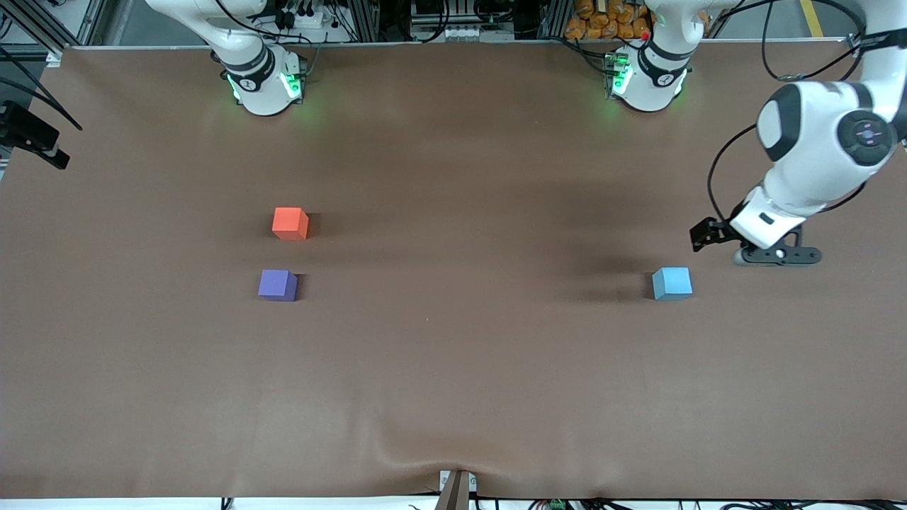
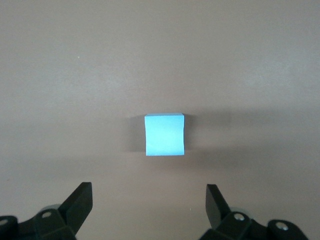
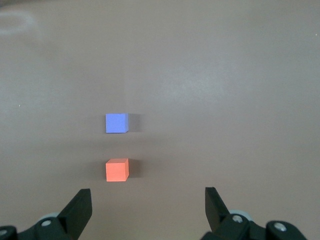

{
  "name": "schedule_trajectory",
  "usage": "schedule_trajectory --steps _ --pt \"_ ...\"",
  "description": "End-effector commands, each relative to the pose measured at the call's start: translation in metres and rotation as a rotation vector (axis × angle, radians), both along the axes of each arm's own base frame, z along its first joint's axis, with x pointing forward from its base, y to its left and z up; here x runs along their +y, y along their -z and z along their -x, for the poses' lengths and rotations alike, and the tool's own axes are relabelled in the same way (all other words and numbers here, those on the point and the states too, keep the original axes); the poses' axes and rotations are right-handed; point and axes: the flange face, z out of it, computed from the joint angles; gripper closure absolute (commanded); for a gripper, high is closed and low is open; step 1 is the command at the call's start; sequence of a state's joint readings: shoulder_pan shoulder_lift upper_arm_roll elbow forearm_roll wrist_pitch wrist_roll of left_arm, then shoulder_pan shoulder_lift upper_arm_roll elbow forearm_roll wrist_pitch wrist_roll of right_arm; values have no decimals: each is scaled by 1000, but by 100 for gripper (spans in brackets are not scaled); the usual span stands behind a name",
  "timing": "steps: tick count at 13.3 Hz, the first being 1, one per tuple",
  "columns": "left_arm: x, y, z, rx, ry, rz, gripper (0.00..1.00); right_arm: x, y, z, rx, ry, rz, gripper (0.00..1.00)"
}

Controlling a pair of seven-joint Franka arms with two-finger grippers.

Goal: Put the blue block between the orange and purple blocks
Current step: 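Reach the left gripper down over the light-blue cube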

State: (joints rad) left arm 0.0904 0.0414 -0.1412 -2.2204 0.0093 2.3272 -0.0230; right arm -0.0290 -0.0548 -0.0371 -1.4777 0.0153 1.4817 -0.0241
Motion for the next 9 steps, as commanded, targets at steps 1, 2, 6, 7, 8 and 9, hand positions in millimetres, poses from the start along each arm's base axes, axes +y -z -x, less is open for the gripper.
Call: schedule_trajectory --steps 1,2,6,7,8,9 --pt "3 32 -2 -24 14 5 0 -4 -2 0 -3 -5 -6 0" --pt "4 45 -5 -30 12 10 0 -4 -3 0 -5 -5 -6 0" --pt "-1 87 -12 -47 18 26 0 -4 -3 0 -5 -5 -6 0" --pt "-1 99 -14 -52 17 30 0 -4 -2 0 -3 -5 -6 0" --pt "-2 111 -15 -58 19 34 0 -4 -3 0 -5 -5 -6 0" --pt "-2 118 -16 -69 18 37 0 -4 -3 0 -5 -5 -6 0"
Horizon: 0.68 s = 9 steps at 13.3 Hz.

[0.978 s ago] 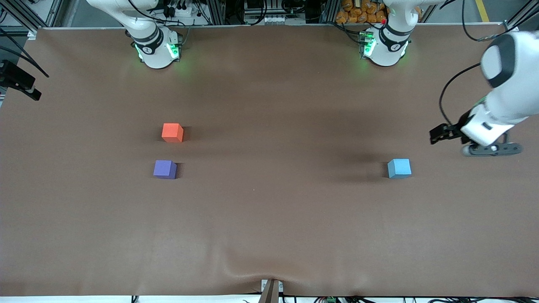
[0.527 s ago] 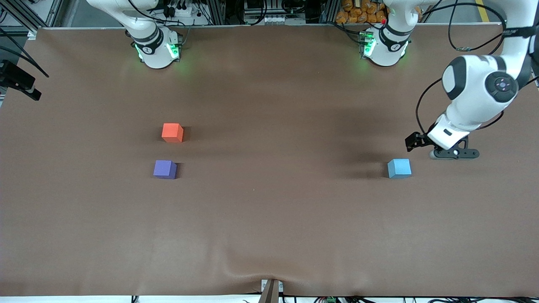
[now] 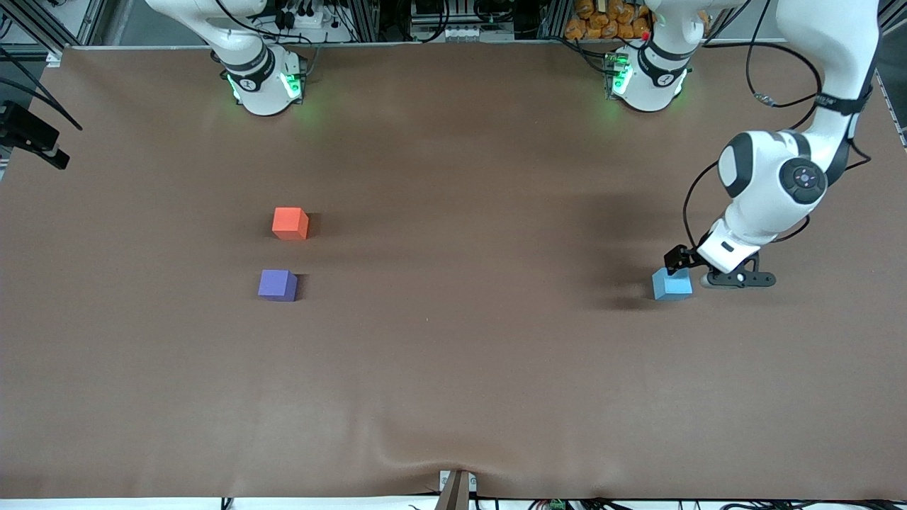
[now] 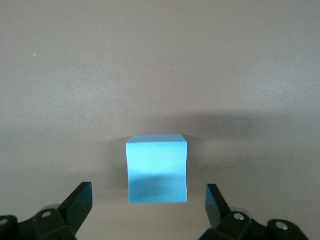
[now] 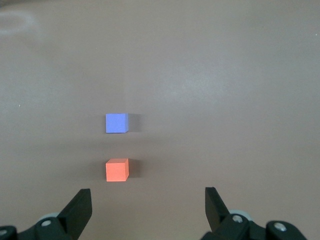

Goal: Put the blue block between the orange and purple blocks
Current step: 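Reach the left gripper down over the light-blue cube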

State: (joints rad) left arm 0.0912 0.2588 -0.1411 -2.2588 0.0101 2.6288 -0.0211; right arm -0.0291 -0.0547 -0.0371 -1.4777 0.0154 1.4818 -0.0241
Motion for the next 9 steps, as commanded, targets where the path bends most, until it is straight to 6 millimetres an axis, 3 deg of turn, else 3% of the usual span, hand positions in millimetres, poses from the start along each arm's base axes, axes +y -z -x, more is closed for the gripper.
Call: schedule_trajectory --steps 1,8,9 --pt "-1 21 -4 -22 19 5 0 -3 -2 0 -4 -6 -10 0" --pt "-2 51 -4 -11 15 16 1 -3 -2 0 -3 -5 -18 0" --pt "-2 54 -5 -8 15 16 12 -3 -3 0 -6 -5 -18 0"
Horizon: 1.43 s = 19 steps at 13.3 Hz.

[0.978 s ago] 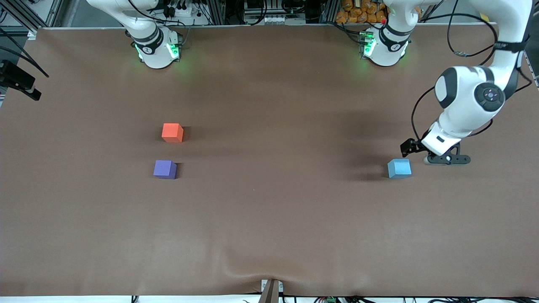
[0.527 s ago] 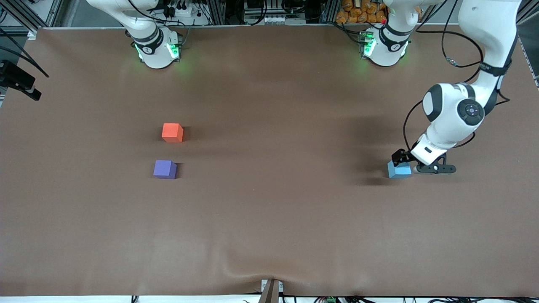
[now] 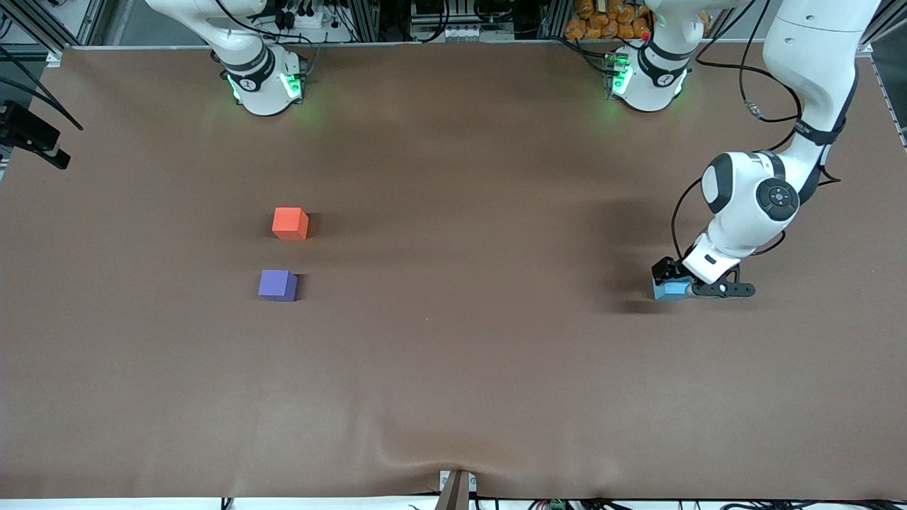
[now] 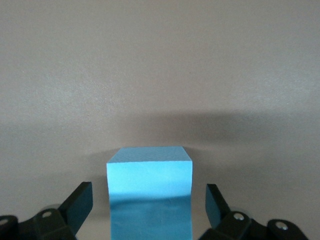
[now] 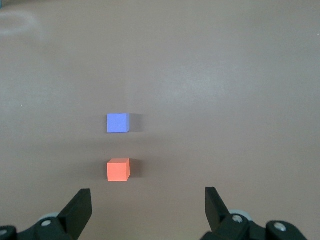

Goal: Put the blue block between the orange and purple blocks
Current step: 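Close the left gripper on the light-blue cube and lift it, then carry the light-blue cube with the left gripper toward the table middle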

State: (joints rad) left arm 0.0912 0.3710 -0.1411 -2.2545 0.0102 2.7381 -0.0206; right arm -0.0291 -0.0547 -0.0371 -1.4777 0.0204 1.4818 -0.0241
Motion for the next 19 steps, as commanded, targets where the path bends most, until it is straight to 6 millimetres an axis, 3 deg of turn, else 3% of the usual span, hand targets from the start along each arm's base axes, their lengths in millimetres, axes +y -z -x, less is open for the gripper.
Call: schedule_trajectory --steps 1,3,4,5,10,13,17,19 --pt "0 7 -3 -4 17 1 25 -3 -3 1 -4 -5 -13 0" --pt "-1 5 -4 -8 19 0 70 -3 -3 1 -4 -5 -13 0" --pt "-8 2 -6 -14 30 1 87 -3 -3 1 -4 -5 -13 0" --pt "-25 -6 -13 -36 58 2 97 -3 -3 1 -4 -5 -13 0" --pt "-180 -56 -39 -88 178 42 100 -3 -3 1 -4 -5 -13 0" --pt "-300 -83 -37 4 115 60 100 -3 -3 1 -4 -5 -13 0" --pt "-436 -76 -16 24 78 104 100 -3 -3 1 -4 -5 -13 0" --pt "-481 -60 -1 17 107 112 100 -3 -3 1 -4 -5 -13 0"
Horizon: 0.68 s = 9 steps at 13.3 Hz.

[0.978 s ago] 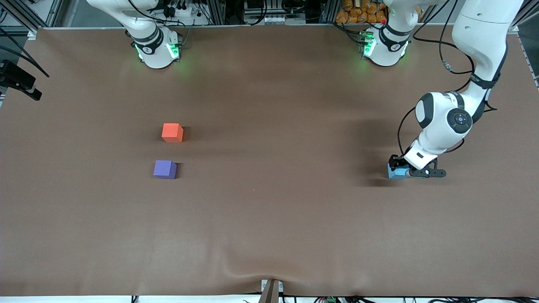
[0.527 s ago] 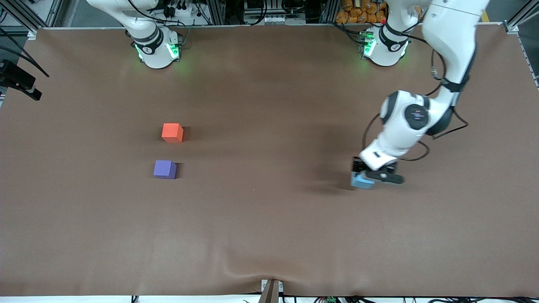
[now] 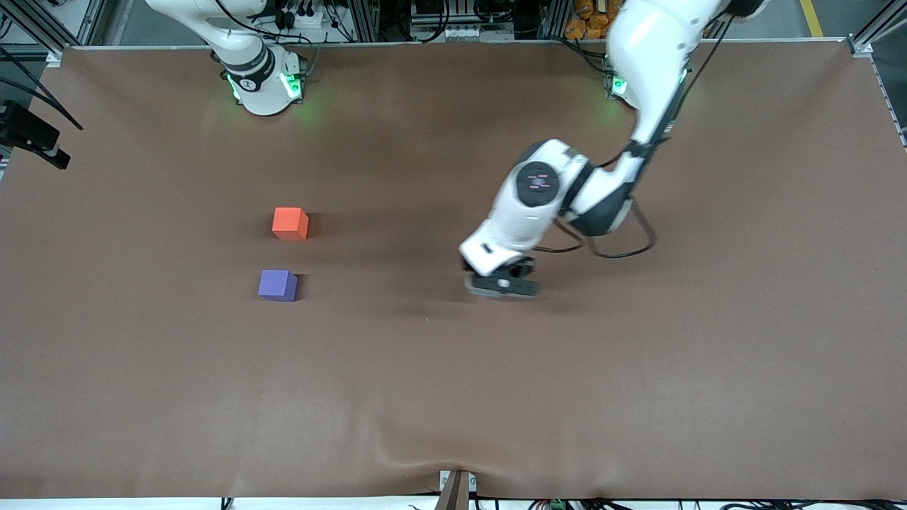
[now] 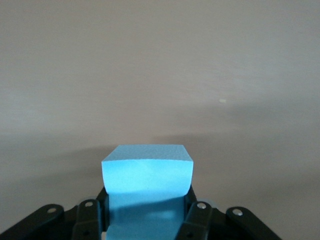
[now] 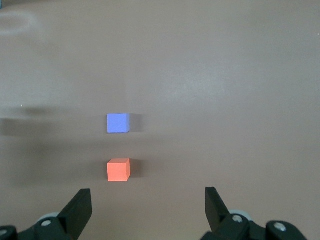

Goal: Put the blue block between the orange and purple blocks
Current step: 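Carry the light-blue cube with the left gripper toward the table middle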

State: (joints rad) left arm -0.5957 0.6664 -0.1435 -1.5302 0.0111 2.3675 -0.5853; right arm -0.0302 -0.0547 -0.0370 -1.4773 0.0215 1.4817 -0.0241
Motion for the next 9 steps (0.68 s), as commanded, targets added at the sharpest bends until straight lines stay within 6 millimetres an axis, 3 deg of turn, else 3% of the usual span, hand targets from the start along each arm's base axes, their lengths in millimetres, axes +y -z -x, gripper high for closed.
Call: schedule_trajectory --steps 1,3,6,7,8,9 --pt "-56 23 9 -7 25 -5 100 -3 -3 1 -4 -5 -12 0" --pt "-85 34 33 -10 5 -18 98 -4 -3 1 -4 -4 -12 0" --pt "-123 72 64 6 26 -30 96 -4 -3 1 -4 -4 -12 0" --pt "-123 82 66 3 29 -43 89 -4 -3 1 -4 -4 -12 0" --pt "-128 85 72 -2 40 -46 64 -4 -3 1 -4 -4 -12 0" --pt "-130 85 74 0 28 -43 1 -5 -3 1 -4 -2 -12 0"
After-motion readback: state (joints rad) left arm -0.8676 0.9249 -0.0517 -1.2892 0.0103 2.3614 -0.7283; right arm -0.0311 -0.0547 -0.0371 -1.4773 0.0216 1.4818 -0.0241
